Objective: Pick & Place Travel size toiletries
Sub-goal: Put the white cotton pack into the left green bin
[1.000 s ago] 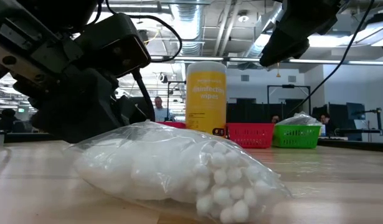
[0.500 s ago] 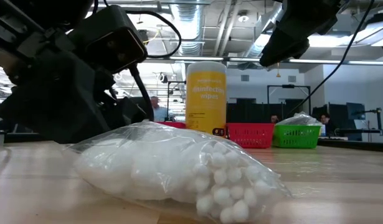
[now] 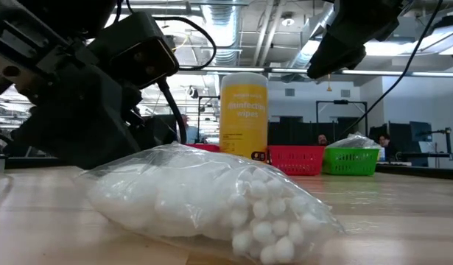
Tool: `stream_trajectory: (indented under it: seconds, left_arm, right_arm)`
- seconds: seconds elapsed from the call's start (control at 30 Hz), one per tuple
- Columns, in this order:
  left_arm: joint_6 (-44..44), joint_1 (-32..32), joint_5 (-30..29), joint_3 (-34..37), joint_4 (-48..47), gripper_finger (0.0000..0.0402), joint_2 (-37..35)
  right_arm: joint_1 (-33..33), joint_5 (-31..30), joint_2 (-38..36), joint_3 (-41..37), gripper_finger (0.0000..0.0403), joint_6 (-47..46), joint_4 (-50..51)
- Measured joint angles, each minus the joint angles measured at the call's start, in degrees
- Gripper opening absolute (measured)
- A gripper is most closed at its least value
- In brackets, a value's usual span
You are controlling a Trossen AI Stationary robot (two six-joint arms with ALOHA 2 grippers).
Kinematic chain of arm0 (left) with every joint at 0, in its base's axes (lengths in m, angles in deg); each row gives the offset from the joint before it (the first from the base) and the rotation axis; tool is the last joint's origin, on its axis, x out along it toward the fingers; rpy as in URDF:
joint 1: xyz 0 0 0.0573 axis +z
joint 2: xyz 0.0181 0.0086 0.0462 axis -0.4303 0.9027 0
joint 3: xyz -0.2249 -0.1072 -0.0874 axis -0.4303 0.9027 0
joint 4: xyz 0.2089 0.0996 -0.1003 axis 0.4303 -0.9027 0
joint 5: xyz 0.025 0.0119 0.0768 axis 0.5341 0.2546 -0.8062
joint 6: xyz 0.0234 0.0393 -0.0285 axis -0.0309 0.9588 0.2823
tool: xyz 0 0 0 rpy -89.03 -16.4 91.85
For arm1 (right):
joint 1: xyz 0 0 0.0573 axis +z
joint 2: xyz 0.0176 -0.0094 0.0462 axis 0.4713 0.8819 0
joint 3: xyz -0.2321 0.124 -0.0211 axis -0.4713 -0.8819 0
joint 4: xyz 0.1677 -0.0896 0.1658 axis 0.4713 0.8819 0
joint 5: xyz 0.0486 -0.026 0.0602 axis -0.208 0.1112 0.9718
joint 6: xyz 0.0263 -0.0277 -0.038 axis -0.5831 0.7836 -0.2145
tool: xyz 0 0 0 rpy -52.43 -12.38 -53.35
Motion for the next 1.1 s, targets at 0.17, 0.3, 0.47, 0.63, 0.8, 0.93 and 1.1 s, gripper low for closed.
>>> stream_trajectory:
  seconds: [0.17,0.3,0.47,0.63,0.8,0.93,1.1]
  left_arm:
    - [-0.02,0.85,0.06,0.01,0.16,0.0171,0.02]
    - [-0.30,1.32,1.74,0.01,0.36,0.0171,0.02]
    - [-0.41,1.33,1.99,0.03,0.56,0.0171,0.02]
    - [-0.44,2.02,2.83,0.05,1.02,0.0171,0.07]
    - [-0.39,2.78,2.90,0.05,1.45,0.0172,0.11]
    - [-0.38,3.09,2.80,0.05,1.55,0.0162,0.11]
    - [0.40,3.16,2.40,0.05,1.83,0.0102,0.13]
  right_arm:
    - [0.00,0.00,0.00,0.00,0.0127,0.00,-0.01]
    - [0.00,0.01,0.01,0.00,0.0127,0.00,-0.01]
    - [0.00,0.00,0.00,-0.01,0.0127,0.00,0.00]
    - [0.00,0.00,0.02,0.00,0.0127,0.00,-0.02]
    - [0.00,0.01,0.00,0.00,0.0127,0.00,-0.02]
    - [0.00,0.00,0.00,-0.01,0.0127,0.00,-0.02]
    - [0.00,0.00,0.00,0.00,0.0127,0.00,-0.04]
